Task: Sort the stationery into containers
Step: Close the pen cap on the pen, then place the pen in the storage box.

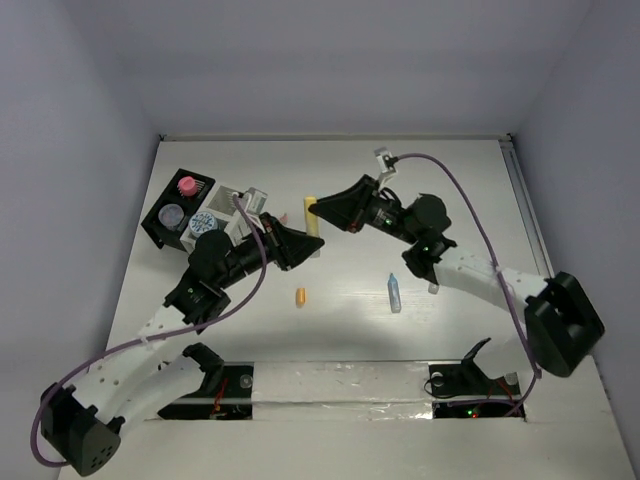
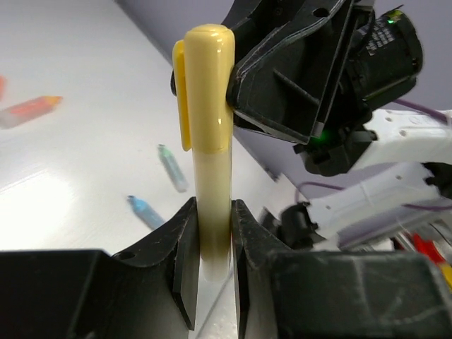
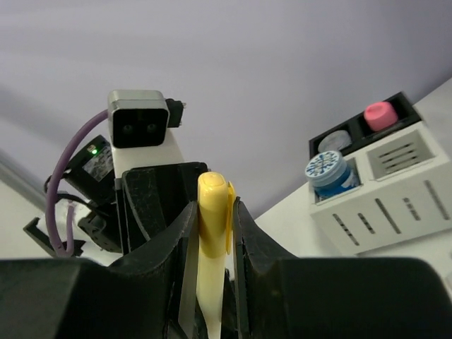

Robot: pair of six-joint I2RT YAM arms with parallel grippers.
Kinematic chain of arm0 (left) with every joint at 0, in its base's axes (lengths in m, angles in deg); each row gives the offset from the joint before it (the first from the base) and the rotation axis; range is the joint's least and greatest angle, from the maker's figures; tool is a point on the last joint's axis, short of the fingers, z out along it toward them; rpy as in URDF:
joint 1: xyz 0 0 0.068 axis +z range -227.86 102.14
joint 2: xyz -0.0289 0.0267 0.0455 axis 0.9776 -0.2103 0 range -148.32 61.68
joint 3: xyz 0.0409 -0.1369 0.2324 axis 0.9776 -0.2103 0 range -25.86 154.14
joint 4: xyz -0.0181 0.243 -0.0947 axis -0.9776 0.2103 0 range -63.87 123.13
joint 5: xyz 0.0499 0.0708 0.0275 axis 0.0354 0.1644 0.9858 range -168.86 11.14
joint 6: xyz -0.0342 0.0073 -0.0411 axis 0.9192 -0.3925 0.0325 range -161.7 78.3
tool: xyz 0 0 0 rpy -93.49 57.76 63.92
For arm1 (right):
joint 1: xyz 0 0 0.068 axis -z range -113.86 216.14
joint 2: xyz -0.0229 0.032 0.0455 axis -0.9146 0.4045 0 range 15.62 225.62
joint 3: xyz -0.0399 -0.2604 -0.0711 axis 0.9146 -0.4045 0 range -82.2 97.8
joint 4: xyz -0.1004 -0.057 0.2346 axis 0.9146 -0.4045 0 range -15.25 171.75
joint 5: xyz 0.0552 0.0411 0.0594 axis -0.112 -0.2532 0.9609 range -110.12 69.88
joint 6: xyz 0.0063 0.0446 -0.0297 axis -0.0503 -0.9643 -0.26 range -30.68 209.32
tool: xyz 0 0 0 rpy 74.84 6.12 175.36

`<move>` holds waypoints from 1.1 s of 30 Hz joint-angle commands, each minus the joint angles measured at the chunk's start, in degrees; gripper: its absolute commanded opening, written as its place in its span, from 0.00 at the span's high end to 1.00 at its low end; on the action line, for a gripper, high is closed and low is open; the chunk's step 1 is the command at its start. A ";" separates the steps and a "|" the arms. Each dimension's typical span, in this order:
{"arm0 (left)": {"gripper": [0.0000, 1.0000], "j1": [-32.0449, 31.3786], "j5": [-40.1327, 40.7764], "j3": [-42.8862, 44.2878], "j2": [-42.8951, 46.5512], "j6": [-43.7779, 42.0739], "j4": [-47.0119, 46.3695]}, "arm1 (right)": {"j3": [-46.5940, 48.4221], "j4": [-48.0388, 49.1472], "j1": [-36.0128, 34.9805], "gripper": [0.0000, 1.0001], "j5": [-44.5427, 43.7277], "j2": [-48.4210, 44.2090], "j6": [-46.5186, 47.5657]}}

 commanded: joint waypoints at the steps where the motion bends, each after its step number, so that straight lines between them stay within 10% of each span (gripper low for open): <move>1: 0.93 1.16 11.20 1.92 6.63 -4.32 -4.80 | 4.11 -5.42 -0.70 1.00 5.72 9.21 0.82; 5: 0.33 1.16 14.02 2.53 11.90 -7.75 4.25 | 12.02 -2.07 -0.70 1.00 4.67 16.77 -1.29; 11: 0.01 1.16 18.94 7.01 19.71 -11.98 20.53 | 23.80 -0.31 -0.70 1.00 2.65 26.44 -2.61; 19: 0.01 1.16 34.21 11.41 28.34 -17.60 37.41 | 39.70 -2.06 -0.70 1.00 -0.34 41.47 -2.09; 33: 0.01 1.16 50.77 5.79 38.11 -19.46 38.04 | 78.81 -16.38 -0.70 1.00 -6.67 65.99 3.36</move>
